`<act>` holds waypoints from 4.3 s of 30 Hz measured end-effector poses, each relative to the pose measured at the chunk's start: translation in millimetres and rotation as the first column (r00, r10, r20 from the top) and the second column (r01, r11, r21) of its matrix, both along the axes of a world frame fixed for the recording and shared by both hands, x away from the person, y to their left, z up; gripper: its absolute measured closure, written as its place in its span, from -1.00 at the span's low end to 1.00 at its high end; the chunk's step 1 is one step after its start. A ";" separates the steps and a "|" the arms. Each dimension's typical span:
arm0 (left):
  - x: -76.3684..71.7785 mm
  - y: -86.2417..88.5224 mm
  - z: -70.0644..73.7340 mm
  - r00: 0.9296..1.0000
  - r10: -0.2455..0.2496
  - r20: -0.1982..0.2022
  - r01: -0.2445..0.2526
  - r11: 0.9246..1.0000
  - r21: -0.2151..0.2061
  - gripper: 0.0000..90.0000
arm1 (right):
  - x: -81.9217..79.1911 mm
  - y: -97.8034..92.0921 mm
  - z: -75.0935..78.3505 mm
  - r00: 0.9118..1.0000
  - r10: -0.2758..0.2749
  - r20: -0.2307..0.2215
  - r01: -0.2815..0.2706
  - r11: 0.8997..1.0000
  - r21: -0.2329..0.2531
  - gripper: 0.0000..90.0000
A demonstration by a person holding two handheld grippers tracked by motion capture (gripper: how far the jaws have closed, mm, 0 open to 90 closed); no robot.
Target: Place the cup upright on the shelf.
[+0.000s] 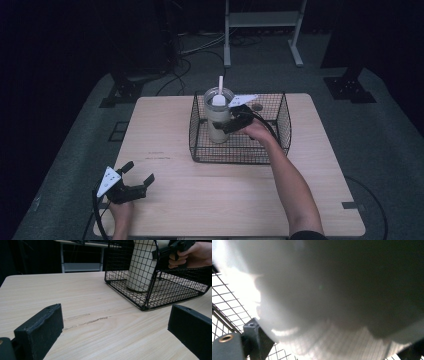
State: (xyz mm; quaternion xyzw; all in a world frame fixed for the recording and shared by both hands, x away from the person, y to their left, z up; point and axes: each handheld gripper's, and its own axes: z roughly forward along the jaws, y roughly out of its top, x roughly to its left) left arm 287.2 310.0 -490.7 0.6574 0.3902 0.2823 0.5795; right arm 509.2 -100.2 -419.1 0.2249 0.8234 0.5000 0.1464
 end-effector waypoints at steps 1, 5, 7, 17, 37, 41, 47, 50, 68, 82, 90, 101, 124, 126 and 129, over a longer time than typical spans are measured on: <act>0.0 0.0 0.0 1.000 0.000 0.000 0.000 1.000 0.000 -1.00 | -0.3 0.3 -0.1 1.000 -0.001 0.000 0.001 1.000 0.000 -0.81; 0.3 -0.2 -0.1 1.000 0.003 0.001 -0.003 1.000 0.000 -1.00 | -0.9 0.1 0.1 1.000 -0.003 0.002 0.003 1.000 -0.001 -0.81; 0.4 -0.2 -0.1 1.000 0.003 0.001 -0.003 1.000 -0.001 -1.00 | -1.0 -0.4 0.0 1.000 -0.002 0.000 0.002 1.000 -0.002 -0.81; 0.6 -0.8 0.0 1.000 0.006 -0.003 -0.006 1.000 0.009 -1.00 | -2.3 -8.2 1.4 1.000 -0.003 -0.002 0.002 1.000 -0.006 -0.80; 0.4 -1.2 0.0 1.000 0.002 0.000 -0.002 1.000 0.015 -1.00 | -15.3 -30.6 17.3 0.998 -0.049 -0.040 0.049 0.999 -0.010 -0.79; 0.3 -1.4 0.0 1.000 0.002 0.000 -0.002 1.000 0.016 -1.00 | -18.9 -37.9 22.5 0.997 -0.062 -0.046 0.062 0.998 -0.007 -0.79; -0.1 -1.5 0.1 1.000 0.000 -0.001 0.000 1.000 0.016 -1.00 | -23.5 -43.9 24.2 0.996 -0.067 -0.050 0.066 0.998 -0.022 -0.79; 0.1 -1.5 0.0 1.000 0.002 0.000 -0.002 1.000 0.016 -1.00 | -25.8 -46.8 27.6 0.996 -0.077 -0.051 0.076 0.997 -0.019 -0.79; 0.8 -2.9 0.0 1.000 0.002 -0.002 -0.002 1.000 0.024 -1.00 | -42.8 -72.1 53.2 0.991 -0.126 -0.054 0.125 0.992 -0.027 -0.79; 0.8 -3.5 -0.2 1.000 0.002 -0.004 -0.002 0.999 0.032 -1.00 | -57.1 -93.6 65.7 0.988 -0.152 -0.040 0.151 0.988 -0.025 -0.79; 0.8 -4.1 -0.1 1.000 0.002 -0.006 -0.002 0.999 0.035 -1.00 | -66.3 -107.4 67.2 0.986 -0.164 -0.030 0.163 0.986 -0.026 -0.79; 1.0 -4.4 -0.1 1.000 0.003 -0.006 -0.003 0.999 0.041 -1.00 | -82.8 -116.6 69.3 0.989 -0.149 -0.021 0.149 0.989 -0.020 -0.79; 1.0 -5.0 -0.1 1.000 0.001 -0.006 -0.001 0.999 0.045 -1.00 | -125.8 -135.0 53.0 0.994 -0.106 -0.005 0.106 0.994 -0.002 -0.79; 1.1 -5.0 -0.1 1.000 0.002 -0.007 -0.002 0.999 0.045 -1.00 | -127.3 -135.1 52.4 0.995 -0.103 -0.006 0.103 0.995 0.000 -0.79; 1.1 -5.2 -0.1 1.000 0.002 -0.007 -0.002 0.999 0.046 -1.00 | -132.6 -135.9 49.9 0.996 -0.093 -0.008 0.093 0.996 0.001 -0.79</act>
